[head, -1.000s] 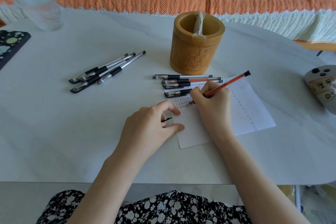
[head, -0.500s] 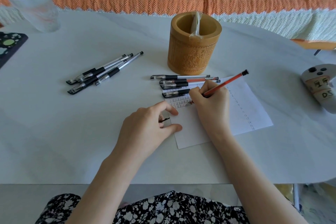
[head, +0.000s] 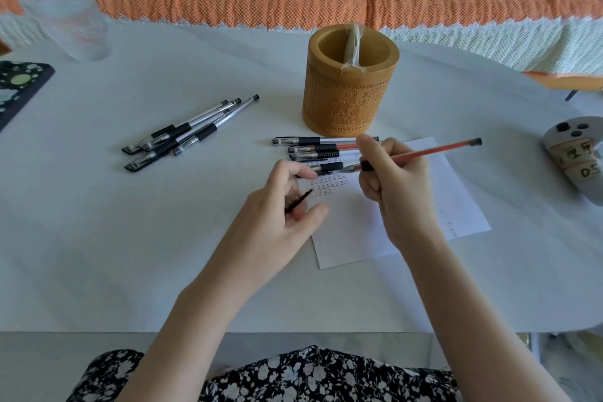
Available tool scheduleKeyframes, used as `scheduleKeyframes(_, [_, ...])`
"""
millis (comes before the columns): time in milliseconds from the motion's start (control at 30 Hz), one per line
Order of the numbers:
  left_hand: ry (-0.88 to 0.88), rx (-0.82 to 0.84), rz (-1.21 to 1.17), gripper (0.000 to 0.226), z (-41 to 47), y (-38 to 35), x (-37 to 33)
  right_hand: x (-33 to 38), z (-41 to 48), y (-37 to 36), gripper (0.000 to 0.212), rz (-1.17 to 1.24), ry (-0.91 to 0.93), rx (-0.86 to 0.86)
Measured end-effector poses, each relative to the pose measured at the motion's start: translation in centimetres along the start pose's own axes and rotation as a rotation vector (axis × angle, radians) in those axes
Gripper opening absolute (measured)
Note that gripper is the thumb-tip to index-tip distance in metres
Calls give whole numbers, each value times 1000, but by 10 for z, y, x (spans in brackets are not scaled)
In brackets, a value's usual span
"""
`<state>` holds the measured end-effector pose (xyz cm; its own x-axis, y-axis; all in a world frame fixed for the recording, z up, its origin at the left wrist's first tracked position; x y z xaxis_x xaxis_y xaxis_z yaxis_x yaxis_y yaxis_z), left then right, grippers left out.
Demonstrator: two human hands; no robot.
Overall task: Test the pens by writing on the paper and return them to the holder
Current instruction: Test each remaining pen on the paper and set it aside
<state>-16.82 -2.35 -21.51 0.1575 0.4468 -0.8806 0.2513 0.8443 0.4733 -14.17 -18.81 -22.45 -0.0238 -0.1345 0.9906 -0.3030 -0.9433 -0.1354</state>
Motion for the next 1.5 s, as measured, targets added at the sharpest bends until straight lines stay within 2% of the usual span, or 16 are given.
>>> scheduleKeyframes(33, [3,35,-72,28,0,-1,-2,2,-1,-1,44,70,-21,55])
scheduleKeyframes(100, [21,105,-147,31,-1,-6,-2,5,-6,-3,44,65,-20,123])
scheduleKeyframes(367, [29,210,-175,37,-4,-16,-2,7,-16,-16,45,-95,3,212])
scheduleKeyframes(567, [50,228,-197,27,-3,-19,-1,5,-23,-25,39,-291,25,321])
scheduleKeyframes(667, [28,207,-239,33,-1,-16,3,11,-26,-27,27,-222,32,435])
scheduleKeyframes(733, [8,163,-228,28,0,-12,2,12,-26,-24,32,-192,17,490])
scheduleKeyframes(800, [10,68,-241,14,1,-5,1,10,-24,-19,39,-194,-29,491])
scheduleKeyframes(933, [-3,-73,-213,8,3,6,2,8,-24,-18,22,-172,-34,453])
scheduleKeyframes(1067, [-108,-111,-13,16,3,6,-4,4,-21,-15,22,-124,-75,378])
scheduleKeyframes(1133, [-132,-136,16,15,2,6,-6,4,-20,-13,27,-137,-68,346])
scheduleKeyframes(1233, [-154,-148,68,15,1,6,-8,5,-21,-12,22,-117,-80,345])
scheduleKeyframes(1500, [-135,-140,61,17,0,0,-5,5,-22,-14,13,-117,-102,363])
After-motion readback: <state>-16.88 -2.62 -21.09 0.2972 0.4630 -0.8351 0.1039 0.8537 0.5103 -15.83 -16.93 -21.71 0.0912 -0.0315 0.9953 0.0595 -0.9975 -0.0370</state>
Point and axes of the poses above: each hand's wrist, its own z-axis towards the middle knuckle, its own y-axis out of the back of the hand, x = y × z, the point moved 5 cm from there along z, towards the middle knuckle, and after that the axes turned 3 degrees about -z, right-handed, at the moved point
